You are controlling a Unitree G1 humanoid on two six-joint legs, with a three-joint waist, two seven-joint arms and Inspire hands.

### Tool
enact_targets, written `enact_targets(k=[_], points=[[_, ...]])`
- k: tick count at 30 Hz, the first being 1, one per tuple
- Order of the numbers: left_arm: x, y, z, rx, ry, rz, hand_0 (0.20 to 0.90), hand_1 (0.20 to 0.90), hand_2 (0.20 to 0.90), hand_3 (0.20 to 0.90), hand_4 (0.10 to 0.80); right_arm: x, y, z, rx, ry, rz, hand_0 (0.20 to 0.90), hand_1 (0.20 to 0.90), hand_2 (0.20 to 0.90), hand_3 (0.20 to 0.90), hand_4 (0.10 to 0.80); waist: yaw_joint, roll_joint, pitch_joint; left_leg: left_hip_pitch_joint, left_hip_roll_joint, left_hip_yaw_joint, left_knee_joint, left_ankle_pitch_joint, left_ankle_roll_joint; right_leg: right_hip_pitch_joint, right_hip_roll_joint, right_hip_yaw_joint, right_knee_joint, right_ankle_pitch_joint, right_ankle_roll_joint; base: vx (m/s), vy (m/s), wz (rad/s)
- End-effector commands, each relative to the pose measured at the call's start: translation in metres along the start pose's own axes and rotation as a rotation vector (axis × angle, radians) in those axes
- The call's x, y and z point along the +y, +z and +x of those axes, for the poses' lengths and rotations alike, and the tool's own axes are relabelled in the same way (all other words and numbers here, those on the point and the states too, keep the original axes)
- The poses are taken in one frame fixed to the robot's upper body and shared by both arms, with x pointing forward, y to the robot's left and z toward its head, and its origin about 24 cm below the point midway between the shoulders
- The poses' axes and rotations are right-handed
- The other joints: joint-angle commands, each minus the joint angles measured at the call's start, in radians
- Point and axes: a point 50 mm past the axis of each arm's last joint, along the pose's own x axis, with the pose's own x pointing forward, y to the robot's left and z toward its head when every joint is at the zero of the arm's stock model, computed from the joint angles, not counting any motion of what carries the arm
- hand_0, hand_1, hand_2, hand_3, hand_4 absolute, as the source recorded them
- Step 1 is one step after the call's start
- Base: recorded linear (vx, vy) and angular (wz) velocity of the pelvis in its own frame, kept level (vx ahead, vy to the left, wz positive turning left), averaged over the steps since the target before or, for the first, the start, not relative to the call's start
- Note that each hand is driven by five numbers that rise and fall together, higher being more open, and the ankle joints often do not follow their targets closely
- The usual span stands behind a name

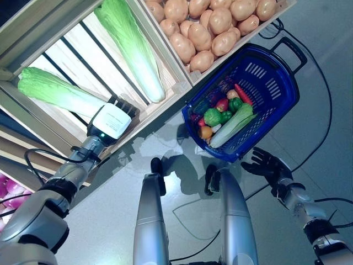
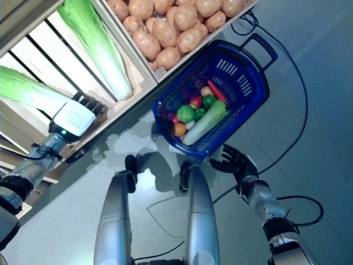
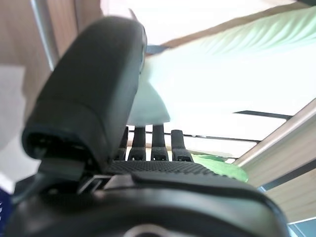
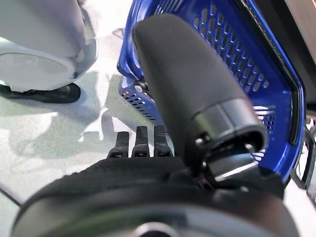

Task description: Put vegetables into the basket

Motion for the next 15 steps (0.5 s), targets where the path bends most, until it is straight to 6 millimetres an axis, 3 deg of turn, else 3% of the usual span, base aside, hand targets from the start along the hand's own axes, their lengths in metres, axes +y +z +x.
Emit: enact_targets(k=[1,15], points=[[0.022,-0.052,0.012,0.224,0.111,0.060,0.300,0.300,0.300,0.300,0.400,-0.020,0.030,-0.007,-0.142,-0.067,0.013,0.900,0.900,0.900,0.900,0.800,-0.010,0.008,-0.002,0.078,0.004,0.047,0.020,-0.124,0.029,0.087,-0.028,0.044,-0.145,0.125,0.052,0.000,0.000,0.00],[0.017,-0.055,0.001,0.348,0.157,-0.046,0.300,0.300,0.300,0.300,0.400,-0.021,0.025,-0.008,-0.143,-0.063,0.014,0.900,0.900,0.900,0.900,0.800,-0.006,0.008,-0.002,0.143,0.004,0.061,-0.010,-0.125,0.023,0.155,-0.028,0.036,-0.179,0.124,0.056,0.004,0.001,0.00]])
